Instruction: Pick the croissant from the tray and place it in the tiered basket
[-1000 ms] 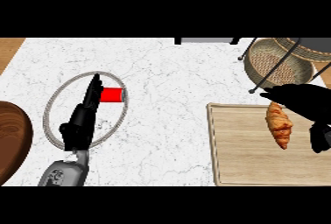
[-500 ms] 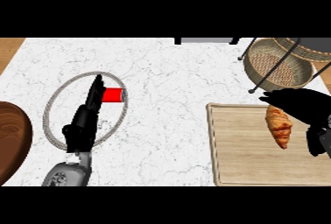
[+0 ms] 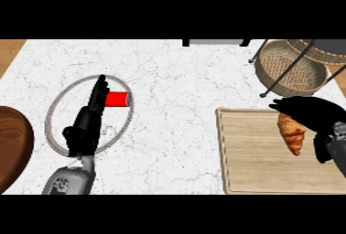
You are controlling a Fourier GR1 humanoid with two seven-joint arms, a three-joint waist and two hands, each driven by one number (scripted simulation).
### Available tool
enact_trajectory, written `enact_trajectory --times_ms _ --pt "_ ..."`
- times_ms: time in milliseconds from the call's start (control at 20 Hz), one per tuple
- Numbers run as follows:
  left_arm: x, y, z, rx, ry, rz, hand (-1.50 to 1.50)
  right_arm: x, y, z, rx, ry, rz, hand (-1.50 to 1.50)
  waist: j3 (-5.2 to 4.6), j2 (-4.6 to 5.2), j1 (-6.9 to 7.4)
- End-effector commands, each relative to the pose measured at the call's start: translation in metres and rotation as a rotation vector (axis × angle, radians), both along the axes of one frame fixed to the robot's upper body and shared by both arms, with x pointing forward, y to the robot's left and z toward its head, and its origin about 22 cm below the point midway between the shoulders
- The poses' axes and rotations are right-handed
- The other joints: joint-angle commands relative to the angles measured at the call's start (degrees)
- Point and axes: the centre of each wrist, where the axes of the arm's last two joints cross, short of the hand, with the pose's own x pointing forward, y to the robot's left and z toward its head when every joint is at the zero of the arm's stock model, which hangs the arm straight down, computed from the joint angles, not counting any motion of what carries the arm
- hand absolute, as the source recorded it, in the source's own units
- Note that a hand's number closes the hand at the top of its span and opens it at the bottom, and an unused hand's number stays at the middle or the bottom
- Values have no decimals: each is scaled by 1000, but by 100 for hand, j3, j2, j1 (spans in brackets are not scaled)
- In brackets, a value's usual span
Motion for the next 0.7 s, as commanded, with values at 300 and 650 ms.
enact_trajectory --times_ms 300,650 --pt "2 -4 -24 -20 -2 -15 0 25 4 -12 47 10 -20 -150 -2 11 19" --pt "-4 15 -10 -8 15 -12 0 0 10 -56 106 -24 -49 -150 -1 1 3"
